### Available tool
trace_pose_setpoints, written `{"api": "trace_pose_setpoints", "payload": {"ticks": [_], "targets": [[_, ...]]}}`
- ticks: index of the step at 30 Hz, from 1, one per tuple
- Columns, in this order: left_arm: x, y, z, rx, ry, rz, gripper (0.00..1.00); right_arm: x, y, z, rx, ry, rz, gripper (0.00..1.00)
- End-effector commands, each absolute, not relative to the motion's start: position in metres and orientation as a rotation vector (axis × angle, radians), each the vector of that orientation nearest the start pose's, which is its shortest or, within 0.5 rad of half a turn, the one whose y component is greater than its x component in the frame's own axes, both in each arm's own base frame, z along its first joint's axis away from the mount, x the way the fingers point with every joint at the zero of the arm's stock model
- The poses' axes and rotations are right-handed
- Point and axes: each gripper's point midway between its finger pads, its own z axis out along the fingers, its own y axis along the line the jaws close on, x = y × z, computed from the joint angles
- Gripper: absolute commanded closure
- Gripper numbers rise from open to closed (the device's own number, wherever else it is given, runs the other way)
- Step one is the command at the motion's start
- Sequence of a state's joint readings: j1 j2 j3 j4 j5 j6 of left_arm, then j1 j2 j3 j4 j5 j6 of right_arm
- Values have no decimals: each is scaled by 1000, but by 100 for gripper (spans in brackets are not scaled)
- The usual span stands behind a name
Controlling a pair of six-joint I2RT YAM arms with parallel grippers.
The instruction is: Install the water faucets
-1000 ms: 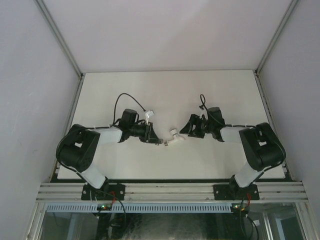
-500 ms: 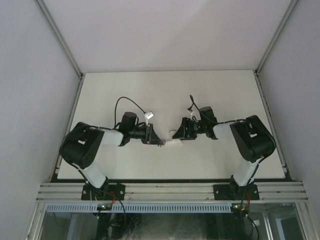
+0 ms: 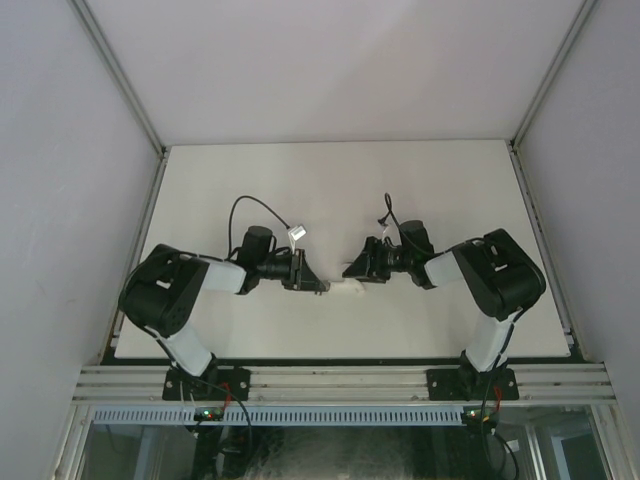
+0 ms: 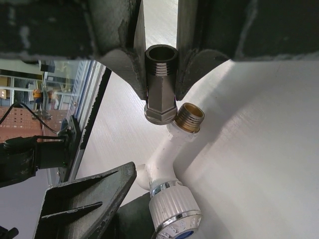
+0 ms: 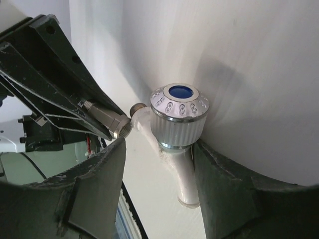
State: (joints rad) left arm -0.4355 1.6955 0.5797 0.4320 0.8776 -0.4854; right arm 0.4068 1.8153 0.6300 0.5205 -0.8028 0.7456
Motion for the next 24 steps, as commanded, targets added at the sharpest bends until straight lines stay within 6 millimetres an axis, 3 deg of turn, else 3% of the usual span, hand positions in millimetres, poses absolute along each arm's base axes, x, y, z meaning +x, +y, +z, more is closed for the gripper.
{"api": "trace_pose_setpoints", "payload": {"ticks": [1,9,17,20,24], "targets": [[240,-274,45,496,2294,-1437,100,268,286,40,-37,2352,1502,44],[239,-273,42,490,2304,-1428,100,254,313,65,-131,2178,1701,46],[240,-272,44,483,2304,-1423,100,250,312,54,-120,2194,1672,45],[240,-273,47,484,2297,-1425,100,252,304,44,-68,2224,1599,38],[241,-272,54,513,2287,-1405,100,266,270,35,38,2256,1455,34]]}}
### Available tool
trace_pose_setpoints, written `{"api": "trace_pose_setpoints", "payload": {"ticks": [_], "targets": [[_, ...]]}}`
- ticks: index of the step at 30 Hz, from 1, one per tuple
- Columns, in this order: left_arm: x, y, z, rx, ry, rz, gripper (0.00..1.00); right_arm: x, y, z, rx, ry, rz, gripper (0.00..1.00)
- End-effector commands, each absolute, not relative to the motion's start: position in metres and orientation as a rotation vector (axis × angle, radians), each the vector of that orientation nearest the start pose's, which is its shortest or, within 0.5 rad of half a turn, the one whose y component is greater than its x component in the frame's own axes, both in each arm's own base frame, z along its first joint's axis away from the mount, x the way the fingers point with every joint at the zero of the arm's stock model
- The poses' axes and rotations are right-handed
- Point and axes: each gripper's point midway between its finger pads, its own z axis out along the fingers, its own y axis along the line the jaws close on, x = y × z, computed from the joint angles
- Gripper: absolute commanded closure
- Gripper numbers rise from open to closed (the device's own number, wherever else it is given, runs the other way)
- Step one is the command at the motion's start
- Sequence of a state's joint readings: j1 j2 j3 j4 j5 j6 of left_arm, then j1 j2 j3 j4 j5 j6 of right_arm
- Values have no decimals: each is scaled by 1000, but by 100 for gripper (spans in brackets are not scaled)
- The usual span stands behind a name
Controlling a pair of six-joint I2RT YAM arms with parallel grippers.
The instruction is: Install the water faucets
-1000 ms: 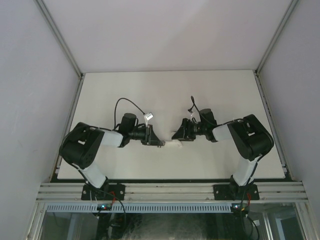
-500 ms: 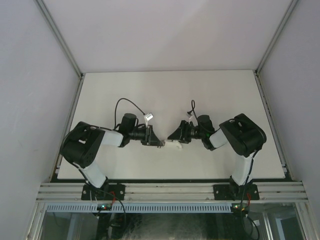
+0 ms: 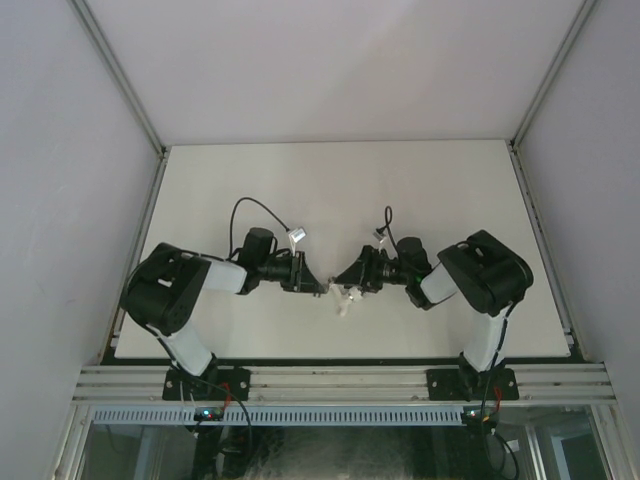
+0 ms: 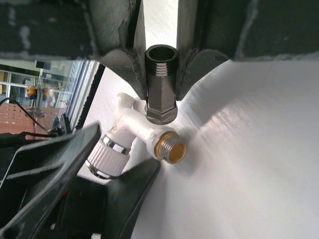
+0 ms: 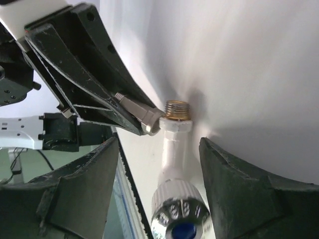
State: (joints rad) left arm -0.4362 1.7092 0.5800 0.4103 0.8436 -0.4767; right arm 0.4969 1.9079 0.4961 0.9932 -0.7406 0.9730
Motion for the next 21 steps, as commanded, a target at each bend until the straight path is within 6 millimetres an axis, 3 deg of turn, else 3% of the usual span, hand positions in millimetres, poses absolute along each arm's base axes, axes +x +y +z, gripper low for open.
{"api": "trace_pose_setpoints", "payload": {"ticks": [1,5,9,12,17,21], "targets": [[242,-272,58,526,2280,-1396,100,269,260,39,48,2247,1414,32],[248,-270,76,586,2253,-1345,100,262,224,32,116,2328,1195,27],[261,-275,98,681,2208,-1321,100,246,212,42,175,2329,1088,26],[272,-281,104,724,2199,-1315,100,226,216,49,217,2320,1067,25],[281,-288,96,800,2254,-1352,100,186,234,61,299,2246,1096,25],[283,-290,87,819,2267,-1365,100,168,242,56,365,2249,1128,24]]}}
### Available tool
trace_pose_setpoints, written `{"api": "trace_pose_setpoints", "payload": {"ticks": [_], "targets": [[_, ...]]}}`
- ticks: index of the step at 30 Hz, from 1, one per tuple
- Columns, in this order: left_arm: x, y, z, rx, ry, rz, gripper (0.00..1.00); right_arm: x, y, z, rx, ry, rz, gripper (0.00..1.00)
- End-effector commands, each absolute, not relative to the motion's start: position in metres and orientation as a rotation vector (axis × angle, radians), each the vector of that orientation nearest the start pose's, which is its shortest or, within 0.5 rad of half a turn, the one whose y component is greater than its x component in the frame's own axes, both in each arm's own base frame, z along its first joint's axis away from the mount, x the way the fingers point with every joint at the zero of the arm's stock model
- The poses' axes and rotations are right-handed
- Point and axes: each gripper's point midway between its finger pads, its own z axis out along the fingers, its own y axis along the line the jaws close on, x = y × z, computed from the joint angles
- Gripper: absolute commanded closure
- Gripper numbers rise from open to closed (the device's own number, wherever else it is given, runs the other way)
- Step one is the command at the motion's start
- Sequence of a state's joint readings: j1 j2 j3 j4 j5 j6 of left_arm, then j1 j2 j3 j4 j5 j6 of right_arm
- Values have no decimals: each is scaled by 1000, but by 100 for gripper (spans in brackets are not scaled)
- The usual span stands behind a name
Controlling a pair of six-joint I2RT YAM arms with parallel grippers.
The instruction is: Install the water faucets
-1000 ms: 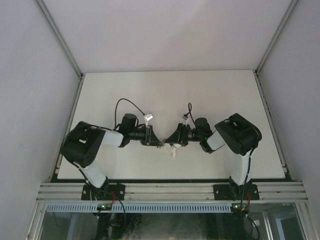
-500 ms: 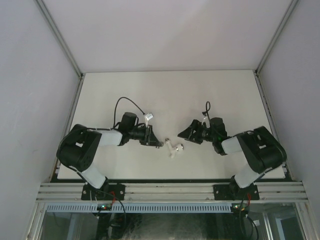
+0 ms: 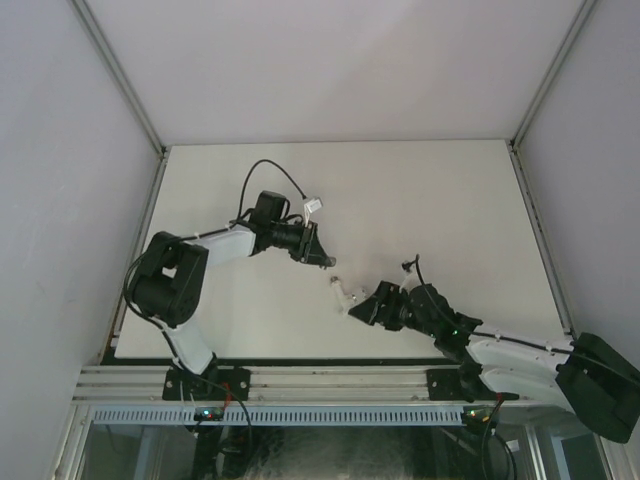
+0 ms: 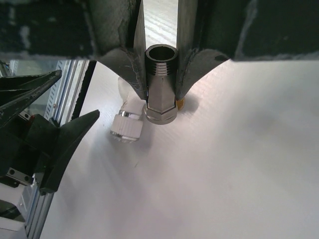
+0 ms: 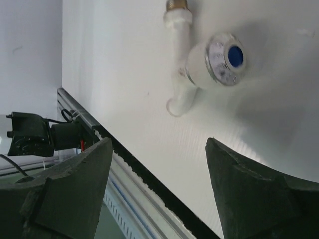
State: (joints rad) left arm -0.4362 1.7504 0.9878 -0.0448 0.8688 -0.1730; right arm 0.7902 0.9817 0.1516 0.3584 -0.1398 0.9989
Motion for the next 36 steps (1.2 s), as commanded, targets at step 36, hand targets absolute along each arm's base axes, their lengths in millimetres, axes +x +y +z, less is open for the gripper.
{"api": "trace_pose_setpoints", "payload": {"ticks": [36], "targets": [[241,-293,46,822,2360,-1495,100,235,258,48,188,2430,1353,30]]}}
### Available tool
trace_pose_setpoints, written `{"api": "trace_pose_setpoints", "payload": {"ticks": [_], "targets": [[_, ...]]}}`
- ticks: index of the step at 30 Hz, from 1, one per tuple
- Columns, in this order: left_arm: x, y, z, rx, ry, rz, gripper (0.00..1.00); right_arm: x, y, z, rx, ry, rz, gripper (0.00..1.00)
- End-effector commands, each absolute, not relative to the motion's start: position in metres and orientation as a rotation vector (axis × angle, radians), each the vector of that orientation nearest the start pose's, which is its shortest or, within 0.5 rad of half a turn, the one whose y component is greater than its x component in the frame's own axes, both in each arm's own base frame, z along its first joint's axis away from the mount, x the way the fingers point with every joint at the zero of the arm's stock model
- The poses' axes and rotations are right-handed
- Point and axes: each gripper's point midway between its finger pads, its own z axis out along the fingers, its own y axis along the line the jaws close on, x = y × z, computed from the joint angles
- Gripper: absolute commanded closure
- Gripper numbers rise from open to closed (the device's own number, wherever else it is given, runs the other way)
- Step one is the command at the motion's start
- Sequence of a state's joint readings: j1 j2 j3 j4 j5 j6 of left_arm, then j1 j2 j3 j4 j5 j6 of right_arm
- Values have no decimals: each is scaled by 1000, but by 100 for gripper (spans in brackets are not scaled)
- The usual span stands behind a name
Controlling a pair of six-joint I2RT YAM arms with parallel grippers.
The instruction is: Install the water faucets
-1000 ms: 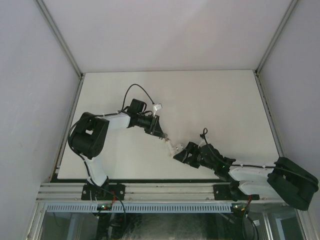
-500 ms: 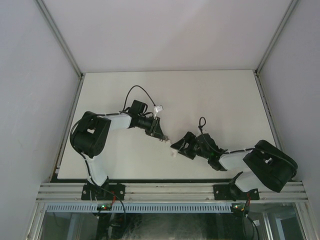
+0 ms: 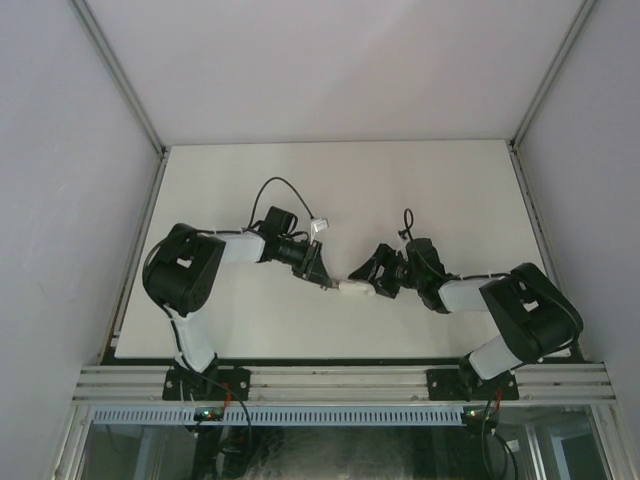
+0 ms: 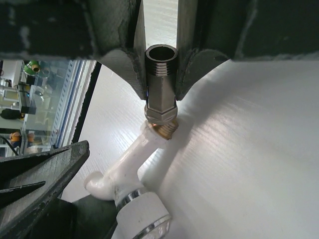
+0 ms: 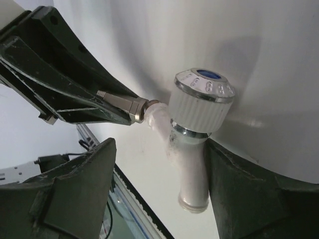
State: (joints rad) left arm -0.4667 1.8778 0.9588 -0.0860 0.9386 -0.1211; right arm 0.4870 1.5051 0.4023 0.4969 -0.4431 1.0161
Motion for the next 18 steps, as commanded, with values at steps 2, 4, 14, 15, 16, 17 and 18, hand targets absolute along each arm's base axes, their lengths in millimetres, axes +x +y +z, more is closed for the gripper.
{"api": "trace_pose_setpoints", "payload": {"ticks": [2,4,14,15,16,17,18], "targets": [[241,-292,44,820,2368,-1483,100,230,257,43,179,2453,1350,30],[240,-290,43,817,2377,-1473,100,229,257,43,158,2448,1357,31],[246,-293,45,799,2371,-1467,100,242,252,32,187,2428,1359,37],[246,-294,46,802,2367,-1467,100,244,250,30,198,2428,1352,37],[247,-294,47,801,2365,-1466,100,246,248,29,209,2426,1345,38],[248,-294,47,800,2364,-1465,100,248,247,29,221,2423,1340,38],[248,-294,47,797,2366,-1466,100,250,247,29,223,2415,1344,39]]}}
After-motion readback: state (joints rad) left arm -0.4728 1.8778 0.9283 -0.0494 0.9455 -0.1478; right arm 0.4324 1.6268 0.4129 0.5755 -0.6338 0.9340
